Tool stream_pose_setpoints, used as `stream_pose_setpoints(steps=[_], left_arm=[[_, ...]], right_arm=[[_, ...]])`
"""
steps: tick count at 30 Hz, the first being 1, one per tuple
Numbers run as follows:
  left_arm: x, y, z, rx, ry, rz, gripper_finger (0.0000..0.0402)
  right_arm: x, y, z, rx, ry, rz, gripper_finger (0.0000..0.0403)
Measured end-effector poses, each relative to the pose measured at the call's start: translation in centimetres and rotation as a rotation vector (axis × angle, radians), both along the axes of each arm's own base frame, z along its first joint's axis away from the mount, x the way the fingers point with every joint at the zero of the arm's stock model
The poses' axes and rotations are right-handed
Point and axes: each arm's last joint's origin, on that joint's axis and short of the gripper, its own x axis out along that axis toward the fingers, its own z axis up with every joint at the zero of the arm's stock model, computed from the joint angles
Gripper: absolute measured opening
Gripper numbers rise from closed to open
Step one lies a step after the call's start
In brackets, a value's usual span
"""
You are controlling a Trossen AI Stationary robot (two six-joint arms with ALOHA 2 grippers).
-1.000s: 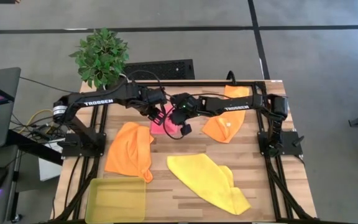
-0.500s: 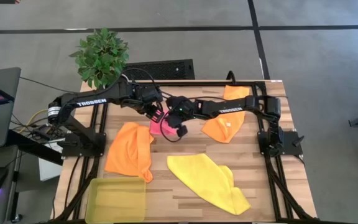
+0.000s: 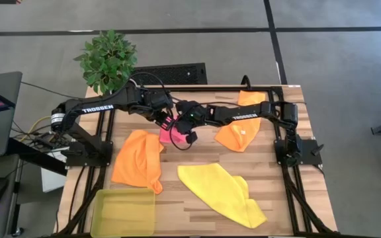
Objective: Fold microfiber towels
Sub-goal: Fold the pink microfiber towel
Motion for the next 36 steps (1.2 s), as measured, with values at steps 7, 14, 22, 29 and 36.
stream_pose_setpoints(steps=[7, 14, 22, 29, 36], left_arm=[[0.0, 0.0, 0.0, 0.000, 0.000, 0.000, 0.0126], [0.0, 0.0, 0.0, 0.000, 0.001, -0.001, 0.0126], [0.0, 0.0, 0.0, 0.001, 0.006, -0.009, 0.0126], [0.0, -0.1, 0.0, -0.015, 0.003, -0.014, 0.0126], [0.0, -0.1, 0.0, -0.031, 0.000, -0.022, 0.0126]], right_arm=[[0.1, 0.0, 0.2, -0.005, -0.025, -0.001, 0.0158], [0.4, 0.3, 0.5, -0.069, -0.056, -0.038, 0.0239], [0.7, 1.5, 0.6, -0.200, -0.057, 0.134, 0.0255], [0.6, 1.4, 0.5, -0.092, -0.058, 0.123, 0.0255], [0.4, 0.9, 0.3, -0.066, -0.042, 0.102, 0.0255]])
